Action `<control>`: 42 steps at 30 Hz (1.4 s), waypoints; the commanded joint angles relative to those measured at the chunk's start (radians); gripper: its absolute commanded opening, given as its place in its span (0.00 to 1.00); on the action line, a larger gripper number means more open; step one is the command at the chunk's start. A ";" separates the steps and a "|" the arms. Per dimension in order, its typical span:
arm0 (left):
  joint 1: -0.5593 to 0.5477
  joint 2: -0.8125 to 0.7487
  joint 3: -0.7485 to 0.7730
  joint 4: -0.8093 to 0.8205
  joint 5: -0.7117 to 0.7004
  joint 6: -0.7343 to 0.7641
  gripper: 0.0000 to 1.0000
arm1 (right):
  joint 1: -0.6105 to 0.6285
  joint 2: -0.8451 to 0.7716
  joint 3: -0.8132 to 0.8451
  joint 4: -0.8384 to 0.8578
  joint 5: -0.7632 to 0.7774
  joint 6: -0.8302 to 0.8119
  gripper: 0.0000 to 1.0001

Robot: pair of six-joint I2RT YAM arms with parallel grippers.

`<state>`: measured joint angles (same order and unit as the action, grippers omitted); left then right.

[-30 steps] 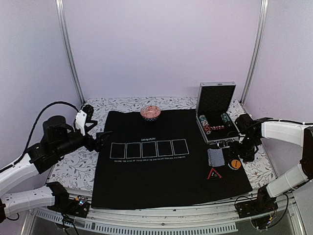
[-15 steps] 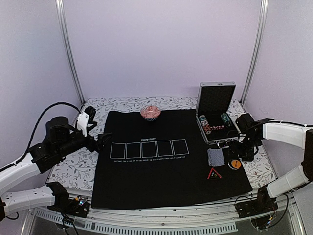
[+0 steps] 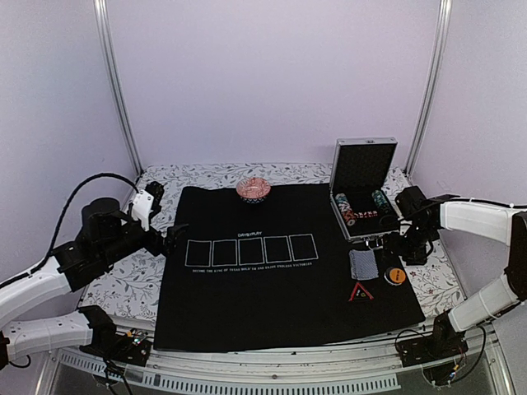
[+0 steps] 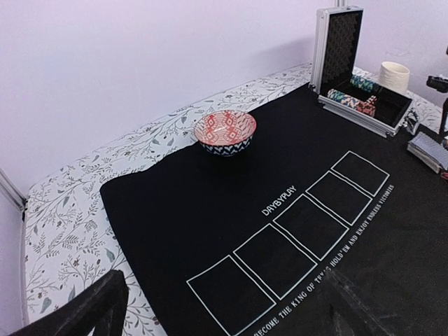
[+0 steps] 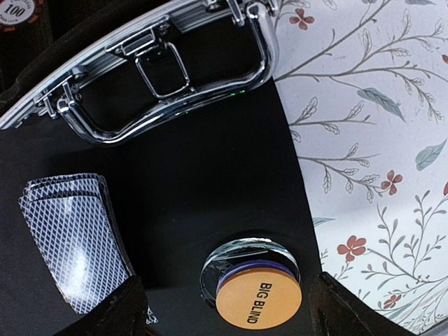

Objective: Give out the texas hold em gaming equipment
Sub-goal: Pick up the big blind button from the poker table mat.

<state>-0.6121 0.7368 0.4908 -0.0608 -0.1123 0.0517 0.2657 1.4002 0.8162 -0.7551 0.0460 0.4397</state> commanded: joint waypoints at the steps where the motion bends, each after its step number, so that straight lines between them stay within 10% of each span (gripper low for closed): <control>1: 0.015 0.025 -0.005 0.045 0.031 0.008 0.97 | -0.012 0.003 0.036 -0.040 0.028 -0.024 0.82; 42: 0.001 -0.047 0.017 0.036 0.189 -0.056 0.93 | -0.013 -0.030 0.067 -0.289 0.019 0.138 0.74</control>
<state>-0.6022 0.7036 0.4915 -0.0387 0.0650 0.0051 0.2539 1.3869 0.8330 -0.9520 0.0685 0.5610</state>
